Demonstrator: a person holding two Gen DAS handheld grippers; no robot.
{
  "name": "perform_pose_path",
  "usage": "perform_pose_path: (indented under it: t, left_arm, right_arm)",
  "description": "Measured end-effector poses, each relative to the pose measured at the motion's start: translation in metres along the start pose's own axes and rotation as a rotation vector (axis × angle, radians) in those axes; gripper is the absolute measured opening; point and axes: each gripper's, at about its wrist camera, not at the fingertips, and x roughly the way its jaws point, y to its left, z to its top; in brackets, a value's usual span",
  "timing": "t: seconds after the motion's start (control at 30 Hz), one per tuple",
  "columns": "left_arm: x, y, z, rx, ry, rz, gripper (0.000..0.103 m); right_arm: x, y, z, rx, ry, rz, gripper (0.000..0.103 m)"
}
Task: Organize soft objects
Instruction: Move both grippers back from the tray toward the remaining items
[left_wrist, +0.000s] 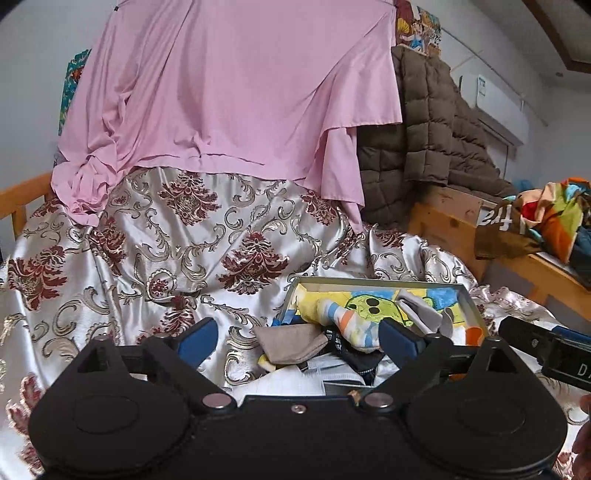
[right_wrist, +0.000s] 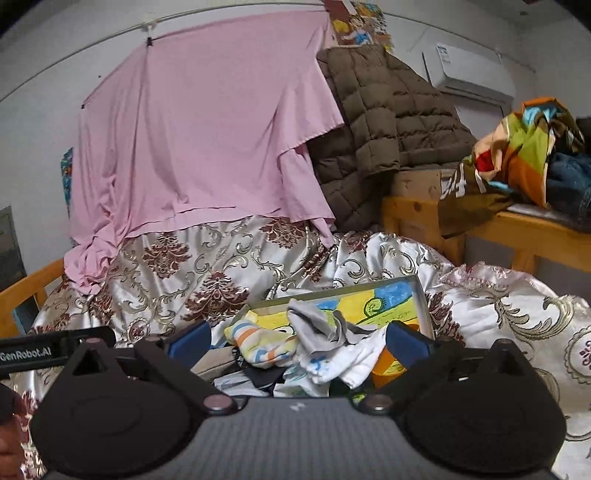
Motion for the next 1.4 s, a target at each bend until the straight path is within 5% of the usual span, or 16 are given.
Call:
perform_pose_path:
  t: [0.4,0.87,1.4]
  left_arm:
    - [-0.060,0.021,-0.026,0.028,-0.092,0.018,0.101]
    - [-0.092,0.016,-0.044,0.082,-0.110,0.047,0.102]
    - [-0.090,0.007,-0.066,0.142,0.026,0.064,0.102]
  right_arm:
    - [-0.041,0.022,-0.015,-0.042,-0.042,-0.023,0.103]
    - [-0.074,0.038,-0.039,-0.064,0.027,-0.071,0.103]
    - [-0.074,0.033,-0.053,-0.039,0.125,-0.156,0.103]
